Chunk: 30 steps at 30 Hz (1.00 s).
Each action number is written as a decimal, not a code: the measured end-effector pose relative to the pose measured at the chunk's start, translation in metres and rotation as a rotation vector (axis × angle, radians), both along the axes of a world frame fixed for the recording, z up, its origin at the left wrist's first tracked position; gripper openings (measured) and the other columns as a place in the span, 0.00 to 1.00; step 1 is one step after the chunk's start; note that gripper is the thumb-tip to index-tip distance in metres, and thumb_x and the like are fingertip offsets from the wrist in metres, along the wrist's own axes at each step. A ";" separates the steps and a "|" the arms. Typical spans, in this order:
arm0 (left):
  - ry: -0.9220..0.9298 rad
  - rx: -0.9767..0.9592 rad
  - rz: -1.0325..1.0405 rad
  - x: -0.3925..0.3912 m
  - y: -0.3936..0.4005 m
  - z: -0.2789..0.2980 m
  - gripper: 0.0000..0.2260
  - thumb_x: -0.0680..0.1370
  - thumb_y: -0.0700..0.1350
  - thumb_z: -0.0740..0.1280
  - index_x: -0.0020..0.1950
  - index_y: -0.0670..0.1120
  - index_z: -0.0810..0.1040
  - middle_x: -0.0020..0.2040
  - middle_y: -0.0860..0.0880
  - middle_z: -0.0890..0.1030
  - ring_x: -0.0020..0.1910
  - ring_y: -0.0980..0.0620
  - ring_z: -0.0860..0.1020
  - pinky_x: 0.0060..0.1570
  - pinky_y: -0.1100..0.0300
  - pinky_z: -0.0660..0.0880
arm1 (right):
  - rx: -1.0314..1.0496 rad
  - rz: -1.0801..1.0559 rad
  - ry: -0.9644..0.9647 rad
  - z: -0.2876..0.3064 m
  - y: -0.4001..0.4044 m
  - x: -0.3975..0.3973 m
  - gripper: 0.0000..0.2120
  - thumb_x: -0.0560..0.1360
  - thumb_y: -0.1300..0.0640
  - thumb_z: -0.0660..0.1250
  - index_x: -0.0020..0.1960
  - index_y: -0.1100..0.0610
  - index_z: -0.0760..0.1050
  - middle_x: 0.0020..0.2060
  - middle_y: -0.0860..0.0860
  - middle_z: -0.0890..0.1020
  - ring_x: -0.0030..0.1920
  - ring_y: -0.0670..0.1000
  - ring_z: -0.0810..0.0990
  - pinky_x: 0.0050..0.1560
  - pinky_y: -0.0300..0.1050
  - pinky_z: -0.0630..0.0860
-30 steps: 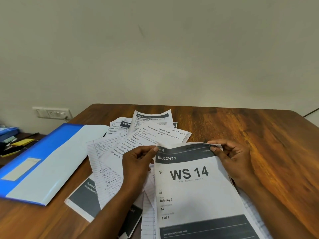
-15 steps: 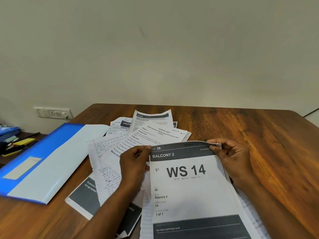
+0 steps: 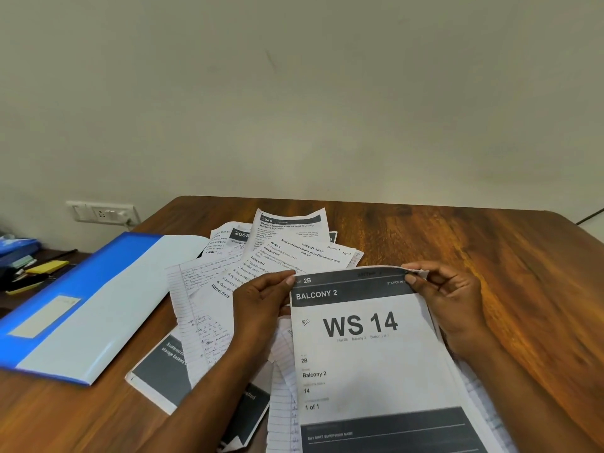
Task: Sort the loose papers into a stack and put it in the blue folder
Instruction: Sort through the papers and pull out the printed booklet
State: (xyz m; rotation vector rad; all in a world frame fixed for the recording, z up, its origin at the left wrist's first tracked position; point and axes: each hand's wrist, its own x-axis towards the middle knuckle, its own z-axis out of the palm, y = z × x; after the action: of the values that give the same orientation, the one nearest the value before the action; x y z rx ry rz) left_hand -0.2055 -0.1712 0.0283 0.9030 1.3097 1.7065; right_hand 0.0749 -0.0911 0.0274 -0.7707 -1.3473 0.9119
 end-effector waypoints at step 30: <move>-0.198 0.026 0.355 -0.014 0.004 0.001 0.06 0.82 0.46 0.72 0.52 0.43 0.85 0.47 0.48 0.89 0.46 0.45 0.88 0.42 0.52 0.84 | -0.367 0.254 -0.220 0.041 -0.027 -0.015 0.12 0.78 0.67 0.71 0.60 0.62 0.81 0.55 0.56 0.88 0.55 0.56 0.88 0.53 0.48 0.86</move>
State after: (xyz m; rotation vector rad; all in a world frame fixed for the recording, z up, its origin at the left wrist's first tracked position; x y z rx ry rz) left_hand -0.2192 -0.1675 0.0294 0.5183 1.3742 2.0302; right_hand 0.0600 -0.1185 0.0689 -1.0178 -1.5133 1.3303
